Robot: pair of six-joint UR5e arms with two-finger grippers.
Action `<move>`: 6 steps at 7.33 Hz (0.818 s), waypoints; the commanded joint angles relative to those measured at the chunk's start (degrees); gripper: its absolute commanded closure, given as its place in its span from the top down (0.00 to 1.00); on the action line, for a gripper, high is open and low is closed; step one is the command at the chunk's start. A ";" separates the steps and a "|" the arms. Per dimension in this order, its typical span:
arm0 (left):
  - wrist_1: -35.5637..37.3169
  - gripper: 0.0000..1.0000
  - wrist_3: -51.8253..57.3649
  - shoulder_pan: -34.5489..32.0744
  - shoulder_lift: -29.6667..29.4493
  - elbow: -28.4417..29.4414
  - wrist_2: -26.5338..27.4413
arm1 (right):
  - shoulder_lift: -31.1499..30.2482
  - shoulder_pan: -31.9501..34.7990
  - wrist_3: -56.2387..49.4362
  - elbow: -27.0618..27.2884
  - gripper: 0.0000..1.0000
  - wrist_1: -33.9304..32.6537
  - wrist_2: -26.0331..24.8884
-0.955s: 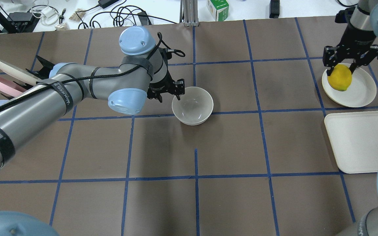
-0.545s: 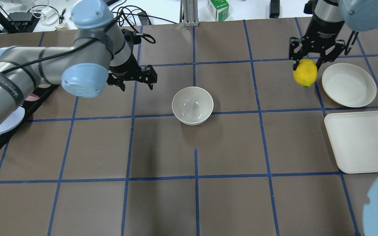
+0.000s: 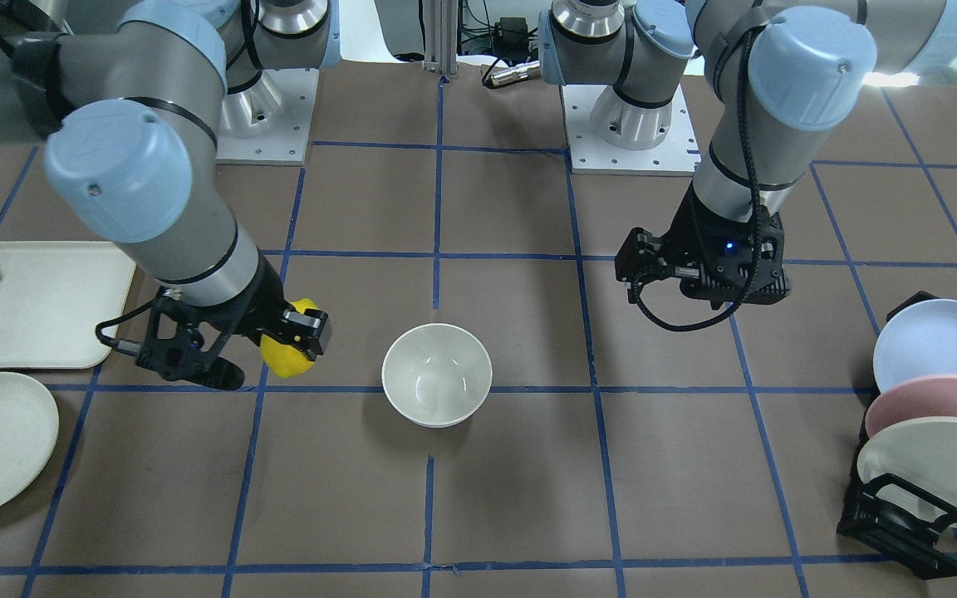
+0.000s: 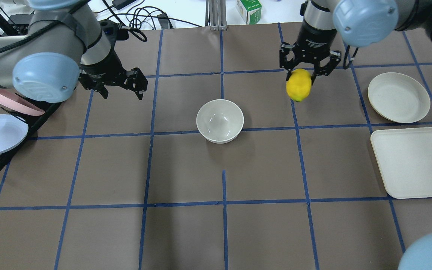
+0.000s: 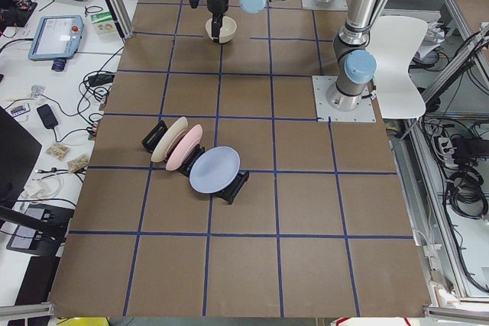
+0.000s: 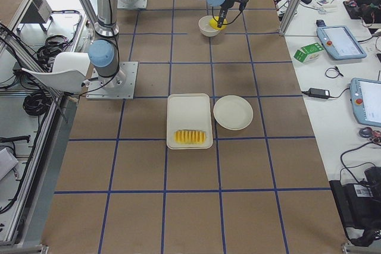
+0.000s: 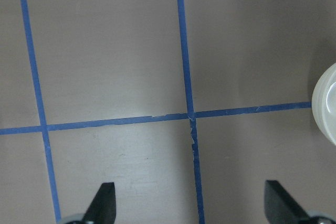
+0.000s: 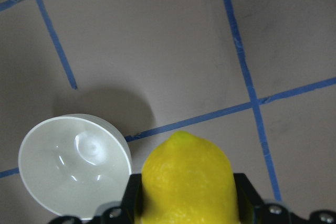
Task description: Place bowl and put lemon in it
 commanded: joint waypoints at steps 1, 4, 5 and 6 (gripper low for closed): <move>0.71 1.00 1.48 1.86 1.88 -2.32 -0.11 | 3.10 6.42 4.22 -0.05 0.00 -5.90 0.66; 1.25 1.00 0.25 2.22 1.97 -1.90 -0.20 | 8.11 11.35 3.89 -0.05 0.00 -11.99 0.05; 1.07 1.00 0.25 2.13 1.88 -1.98 0.24 | 9.52 12.76 3.89 0.04 0.00 -14.44 0.05; 0.98 1.00 0.16 2.13 1.88 -1.90 0.25 | 11.45 13.47 4.24 0.12 0.00 -15.68 -0.22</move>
